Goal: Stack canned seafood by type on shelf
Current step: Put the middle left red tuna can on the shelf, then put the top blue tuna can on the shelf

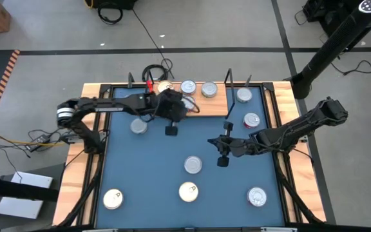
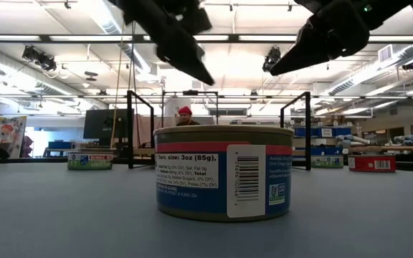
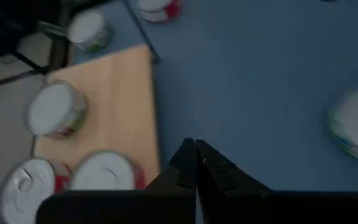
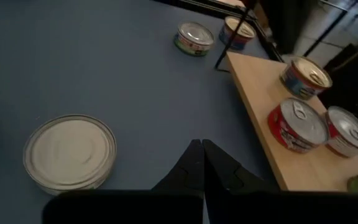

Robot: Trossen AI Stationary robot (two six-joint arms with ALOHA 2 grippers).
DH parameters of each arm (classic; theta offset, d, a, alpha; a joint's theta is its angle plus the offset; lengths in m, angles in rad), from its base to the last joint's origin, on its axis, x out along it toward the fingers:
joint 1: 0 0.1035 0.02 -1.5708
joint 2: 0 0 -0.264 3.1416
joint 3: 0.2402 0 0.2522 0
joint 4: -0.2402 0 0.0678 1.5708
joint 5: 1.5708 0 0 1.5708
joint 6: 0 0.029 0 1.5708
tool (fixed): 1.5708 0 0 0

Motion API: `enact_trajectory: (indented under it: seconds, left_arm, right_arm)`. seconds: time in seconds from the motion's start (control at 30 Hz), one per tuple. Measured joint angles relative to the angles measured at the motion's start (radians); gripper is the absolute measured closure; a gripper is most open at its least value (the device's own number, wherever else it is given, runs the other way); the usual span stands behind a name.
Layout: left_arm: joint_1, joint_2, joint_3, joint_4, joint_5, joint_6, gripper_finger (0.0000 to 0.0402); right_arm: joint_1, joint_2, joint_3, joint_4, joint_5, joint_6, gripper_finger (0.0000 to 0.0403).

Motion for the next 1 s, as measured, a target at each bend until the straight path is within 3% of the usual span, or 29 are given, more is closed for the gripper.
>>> enact_trajectory:
  seconds: [0.17, 0.4, 0.73, 1.0]
  left_arm:
    - [-0.099, -0.09, -0.001, -0.179, -0.012, -0.025, 0.04]
    - [-0.233, -0.165, -0.001, -0.377, -0.143, -0.171, 0.04]
    - [-0.3, -0.228, -0.002, -0.638, -0.326, -0.43, 0.04]
    - [-0.264, -0.294, -0.089, -0.575, -0.338, -0.452, 0.0401]
  right_arm:
    - [-0.025, 0.0, 0.005, 0.008, -0.058, -0.043, 0.0399]
    - [-0.058, 0.0, 0.005, 0.007, -0.066, -0.084, 0.0398]
    - [-0.127, 0.0, 0.005, 0.007, -0.174, -0.118, 0.0397]
    - [-0.165, 0.0, 0.005, 0.026, -0.195, -0.136, 0.0397]
